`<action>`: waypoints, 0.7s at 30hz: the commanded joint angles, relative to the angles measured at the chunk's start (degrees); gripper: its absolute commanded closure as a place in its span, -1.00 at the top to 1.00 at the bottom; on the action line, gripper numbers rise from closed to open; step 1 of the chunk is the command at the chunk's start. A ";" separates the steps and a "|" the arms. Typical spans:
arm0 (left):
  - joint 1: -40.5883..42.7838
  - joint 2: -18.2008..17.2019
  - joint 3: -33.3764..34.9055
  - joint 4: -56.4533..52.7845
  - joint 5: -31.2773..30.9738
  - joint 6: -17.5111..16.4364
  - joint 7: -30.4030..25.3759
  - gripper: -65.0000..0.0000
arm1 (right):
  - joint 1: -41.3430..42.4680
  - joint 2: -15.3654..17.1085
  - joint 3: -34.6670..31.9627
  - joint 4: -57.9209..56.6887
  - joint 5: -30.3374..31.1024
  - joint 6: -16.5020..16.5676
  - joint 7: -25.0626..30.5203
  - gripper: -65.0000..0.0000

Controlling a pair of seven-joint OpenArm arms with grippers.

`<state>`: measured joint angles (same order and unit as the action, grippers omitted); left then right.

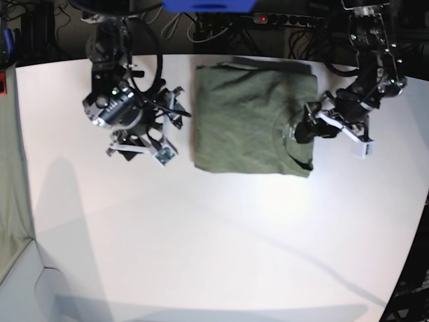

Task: Layout the t-shirt on the table in an organized manner, then fold the t-shirt properly
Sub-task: 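Lower the left gripper onto the folded shirt's edge and grasp it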

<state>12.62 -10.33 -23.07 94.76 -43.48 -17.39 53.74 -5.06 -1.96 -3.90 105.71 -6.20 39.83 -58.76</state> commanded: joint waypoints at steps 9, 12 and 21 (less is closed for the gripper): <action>-1.15 -0.35 1.66 -3.99 -1.13 -0.33 -1.12 0.40 | 0.53 -0.20 -0.01 1.06 0.35 0.17 0.70 0.42; -2.38 -0.35 2.28 -5.93 -1.13 -0.33 -1.12 0.40 | 0.53 -0.29 -0.01 1.06 0.35 0.17 0.78 0.42; -4.14 -0.44 7.82 -7.68 -1.13 -0.33 -1.21 0.40 | 0.53 -0.37 -0.27 1.06 0.44 0.17 0.70 0.42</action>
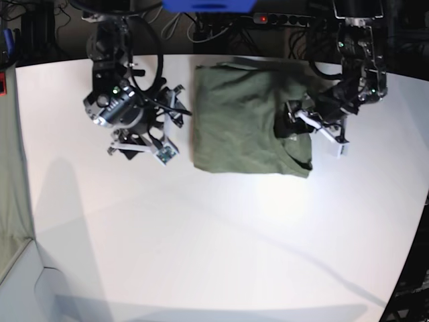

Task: Layout the t-shirt on the table in an organized manner, then fold the t-shirt properly
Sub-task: 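Lower the left gripper onto the folded shirt's edge and grasp it, then drag the folded shirt with the left gripper toward the right gripper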

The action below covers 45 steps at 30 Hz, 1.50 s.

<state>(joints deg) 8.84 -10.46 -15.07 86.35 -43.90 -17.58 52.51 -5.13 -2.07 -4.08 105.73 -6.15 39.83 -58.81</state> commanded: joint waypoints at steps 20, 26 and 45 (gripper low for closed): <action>-3.87 -3.56 13.88 -13.07 -0.63 -0.04 -10.01 -0.53 | 0.69 0.00 0.16 1.12 0.22 0.17 1.00 0.42; -10.20 -7.78 23.20 -15.71 -0.63 0.31 -9.92 -0.96 | 0.86 -0.26 6.67 1.12 0.48 0.17 1.09 0.42; -38.07 -4.53 61.44 -18.26 22.05 -0.75 -10.45 -0.99 | 1.21 -0.09 26.98 1.12 0.48 0.17 1.18 0.42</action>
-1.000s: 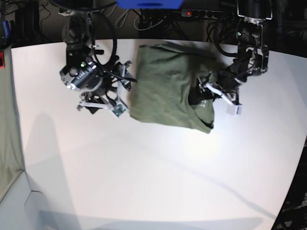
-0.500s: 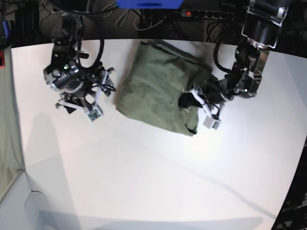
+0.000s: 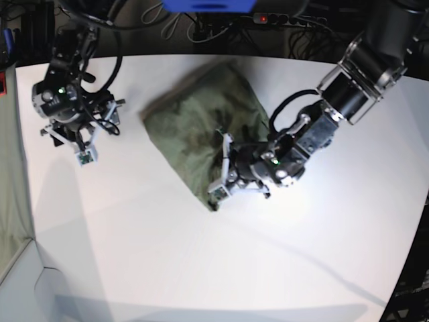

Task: Layout the t-shirt on the table in an organized manner, then fold the t-shirt properly
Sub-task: 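Drag the folded shirt with the left gripper toward the right gripper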

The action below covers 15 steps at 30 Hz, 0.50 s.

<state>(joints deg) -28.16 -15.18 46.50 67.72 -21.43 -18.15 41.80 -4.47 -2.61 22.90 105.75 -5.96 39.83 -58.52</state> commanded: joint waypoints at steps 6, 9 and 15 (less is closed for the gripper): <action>-2.12 8.01 1.10 0.01 14.71 -11.96 0.26 -0.99 | 0.56 0.46 5.54 1.10 0.29 0.17 0.90 0.42; -1.77 11.44 1.10 -0.43 24.55 -16.53 0.26 -0.99 | 0.56 0.46 8.01 1.10 0.29 0.17 0.90 0.42; -1.24 17.16 1.02 -6.76 37.12 -19.69 -2.72 -0.99 | 0.21 0.28 11.52 1.10 0.29 0.17 0.90 0.42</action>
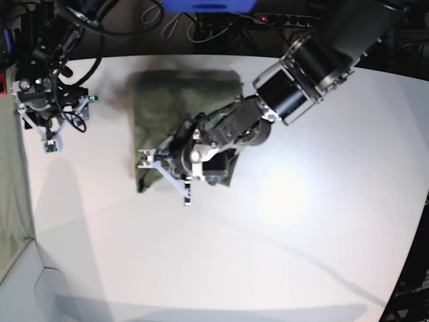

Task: Layout the t-shirt on the table in an organized manner, then fold the t-shirt properly
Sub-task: 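Drag the folded shirt with the left gripper toward the right gripper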

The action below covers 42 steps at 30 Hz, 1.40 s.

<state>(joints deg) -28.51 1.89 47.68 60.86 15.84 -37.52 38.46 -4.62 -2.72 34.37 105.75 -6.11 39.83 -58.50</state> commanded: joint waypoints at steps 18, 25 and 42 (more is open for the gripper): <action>-0.98 -0.09 -0.16 -3.15 2.49 0.37 -2.63 -0.42 | 0.18 0.30 -0.04 1.10 0.44 0.17 0.52 0.42; -2.92 -0.88 -0.25 -2.44 2.58 0.46 -2.55 0.33 | 0.18 0.30 -0.13 1.10 0.44 0.17 0.43 0.42; -4.85 -2.29 -6.67 7.32 2.58 0.02 -2.55 0.33 | 0.62 -0.84 -0.22 1.10 0.53 0.17 0.87 0.42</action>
<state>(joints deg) -31.59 -0.91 41.45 67.20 18.39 -37.74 36.51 -4.75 -3.97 34.06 105.75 -5.91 39.83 -58.70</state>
